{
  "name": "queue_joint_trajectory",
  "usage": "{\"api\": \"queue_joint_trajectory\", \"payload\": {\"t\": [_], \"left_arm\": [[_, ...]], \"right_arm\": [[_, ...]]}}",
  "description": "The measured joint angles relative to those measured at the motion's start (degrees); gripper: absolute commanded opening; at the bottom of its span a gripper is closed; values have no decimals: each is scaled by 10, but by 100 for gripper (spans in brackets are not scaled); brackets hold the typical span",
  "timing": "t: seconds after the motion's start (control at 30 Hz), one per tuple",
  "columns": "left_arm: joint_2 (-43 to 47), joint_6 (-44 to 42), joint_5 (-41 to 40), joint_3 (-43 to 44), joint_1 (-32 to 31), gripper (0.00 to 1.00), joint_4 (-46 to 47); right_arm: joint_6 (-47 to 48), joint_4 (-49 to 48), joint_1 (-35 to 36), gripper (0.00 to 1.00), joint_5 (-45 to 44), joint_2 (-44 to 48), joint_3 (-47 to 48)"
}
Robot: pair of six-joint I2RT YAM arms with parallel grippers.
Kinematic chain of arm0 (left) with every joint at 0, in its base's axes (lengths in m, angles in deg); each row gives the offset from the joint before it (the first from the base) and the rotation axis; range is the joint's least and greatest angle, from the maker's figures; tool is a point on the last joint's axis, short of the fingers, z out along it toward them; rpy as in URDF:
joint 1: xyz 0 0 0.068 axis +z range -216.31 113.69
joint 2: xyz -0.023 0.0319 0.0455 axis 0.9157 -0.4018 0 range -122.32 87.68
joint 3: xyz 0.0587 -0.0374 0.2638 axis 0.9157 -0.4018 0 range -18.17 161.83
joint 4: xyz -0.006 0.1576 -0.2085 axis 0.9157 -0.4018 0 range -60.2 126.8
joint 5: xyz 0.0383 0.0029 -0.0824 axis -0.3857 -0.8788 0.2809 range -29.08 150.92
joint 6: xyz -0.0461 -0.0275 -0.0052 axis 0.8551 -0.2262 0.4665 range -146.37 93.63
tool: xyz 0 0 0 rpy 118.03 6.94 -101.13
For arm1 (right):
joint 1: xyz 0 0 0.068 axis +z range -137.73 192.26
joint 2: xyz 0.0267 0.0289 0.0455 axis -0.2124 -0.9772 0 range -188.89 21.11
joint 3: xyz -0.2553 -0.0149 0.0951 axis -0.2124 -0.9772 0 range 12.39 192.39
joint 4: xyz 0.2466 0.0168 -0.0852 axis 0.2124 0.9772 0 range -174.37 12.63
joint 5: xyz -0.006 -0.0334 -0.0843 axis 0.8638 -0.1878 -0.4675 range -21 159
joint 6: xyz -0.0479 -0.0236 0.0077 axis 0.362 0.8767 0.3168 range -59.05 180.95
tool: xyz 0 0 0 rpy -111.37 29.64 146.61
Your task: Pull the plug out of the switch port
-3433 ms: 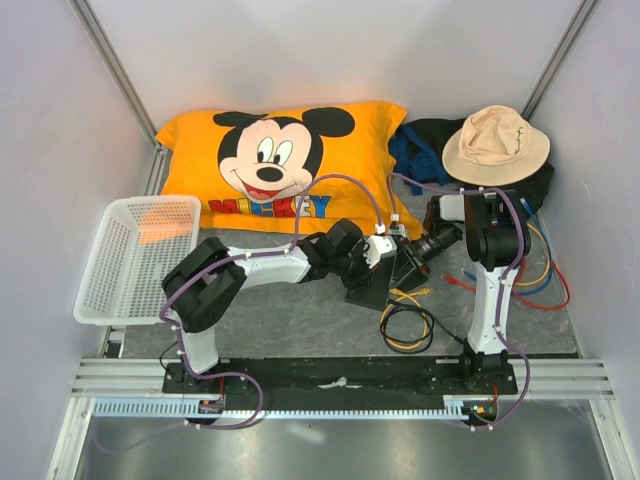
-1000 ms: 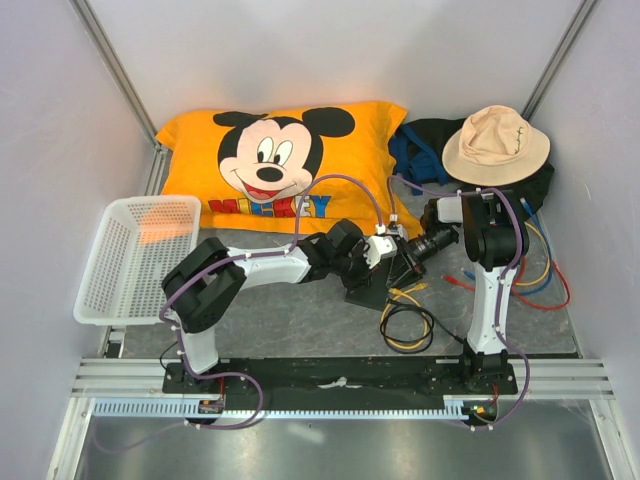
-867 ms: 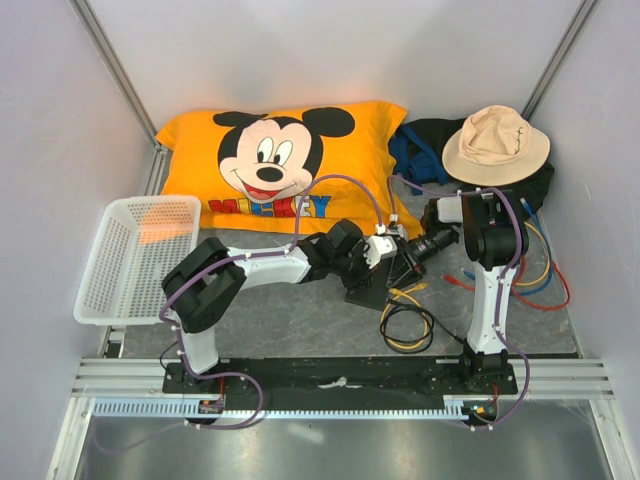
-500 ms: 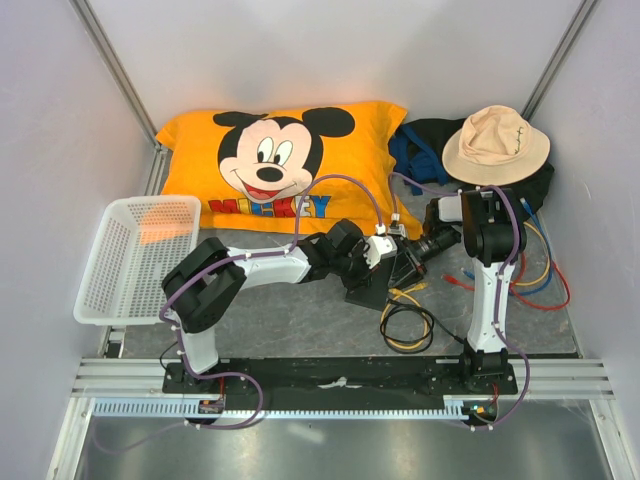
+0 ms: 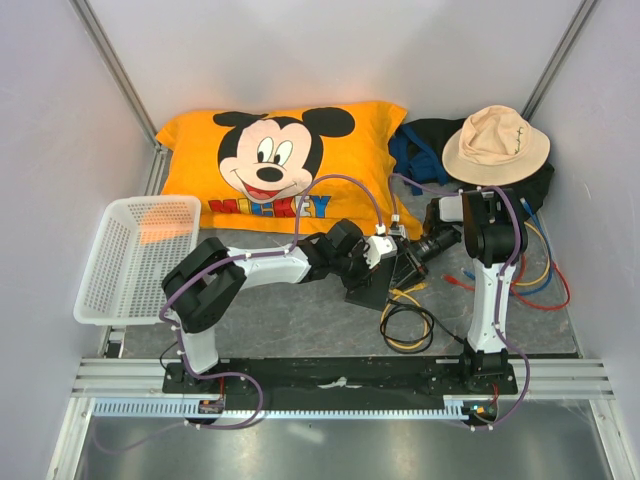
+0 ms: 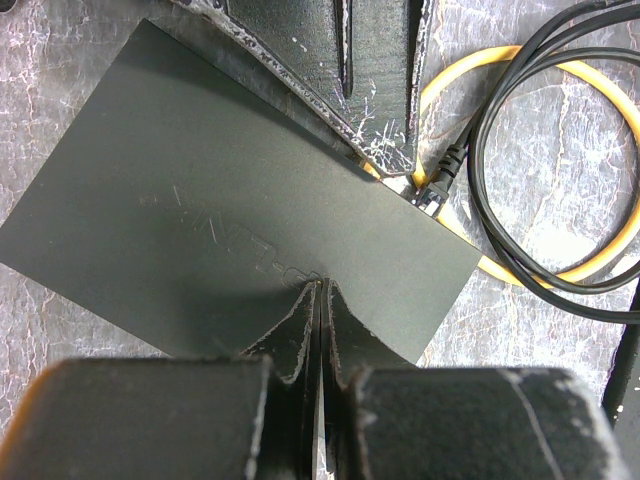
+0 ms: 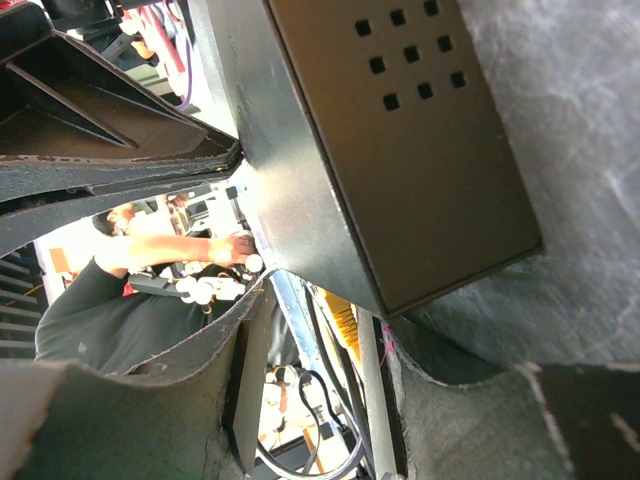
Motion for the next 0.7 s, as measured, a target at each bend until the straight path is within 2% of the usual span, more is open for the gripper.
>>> {"api": "queue_joint_trajectory", "payload": {"t": [0.13, 0.4, 0.53, 0.63, 0.7], "left_arm": [[0, 0, 0, 0, 0, 2, 0], [0, 0, 0, 0, 0, 2, 0], [0, 0, 0, 0, 0, 2, 0], [0, 0, 0, 0, 0, 2, 0], [0, 0, 0, 0, 0, 2, 0]], "right_arm": [[-4, -3, 0, 46, -2, 1, -1], [-21, -19, -2, 31, -16, 5, -6], [-15, -23, -2, 31, -21, 5, -7], [-17, -25, -2, 36, -22, 6, -8], [-30, -30, -2, 36, -21, 11, -12]]}}
